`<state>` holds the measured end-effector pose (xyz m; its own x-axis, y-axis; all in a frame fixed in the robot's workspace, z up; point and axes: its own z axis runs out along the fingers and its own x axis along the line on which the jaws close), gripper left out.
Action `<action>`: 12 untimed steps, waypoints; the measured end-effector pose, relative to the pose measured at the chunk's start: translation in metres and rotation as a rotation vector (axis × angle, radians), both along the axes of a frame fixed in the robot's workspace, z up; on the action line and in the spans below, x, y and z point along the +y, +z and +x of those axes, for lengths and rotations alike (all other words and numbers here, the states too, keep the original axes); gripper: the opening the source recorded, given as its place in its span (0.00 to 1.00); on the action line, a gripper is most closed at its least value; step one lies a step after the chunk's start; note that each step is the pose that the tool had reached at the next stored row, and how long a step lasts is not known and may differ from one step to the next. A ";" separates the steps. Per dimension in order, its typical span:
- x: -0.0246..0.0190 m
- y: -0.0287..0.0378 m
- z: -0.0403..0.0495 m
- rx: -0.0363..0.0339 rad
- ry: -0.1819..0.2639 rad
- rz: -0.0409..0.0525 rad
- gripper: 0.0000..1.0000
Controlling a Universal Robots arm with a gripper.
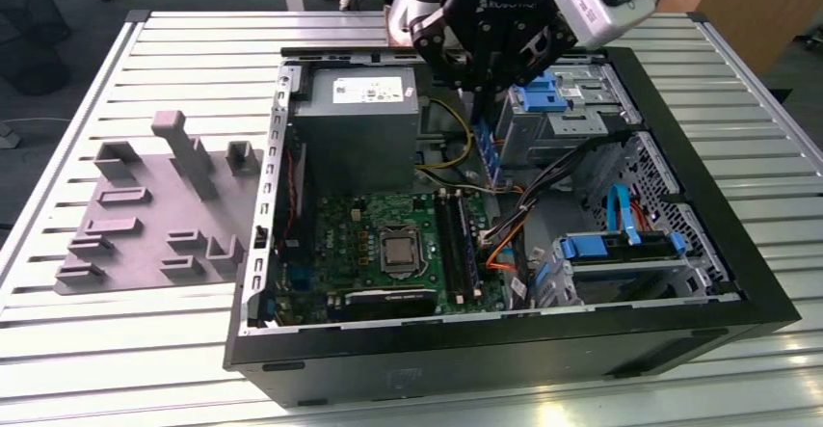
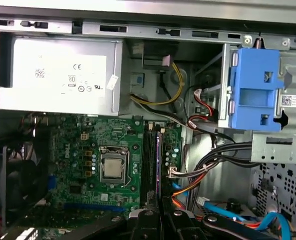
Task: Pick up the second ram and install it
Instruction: 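Insert the second ram into the second slot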
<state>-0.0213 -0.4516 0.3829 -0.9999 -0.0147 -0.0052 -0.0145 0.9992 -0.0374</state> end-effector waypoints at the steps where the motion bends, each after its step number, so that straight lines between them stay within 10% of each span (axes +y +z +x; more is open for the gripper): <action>1: 0.0000 -0.0002 0.0000 0.0000 -0.009 0.0000 0.14; 12: 0.0000 -0.0067 0.0002 0.0000 -0.016 0.0000 0.14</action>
<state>-0.0211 -0.4516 0.3762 -1.0000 0.0013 -0.0051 0.0015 0.9993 -0.0373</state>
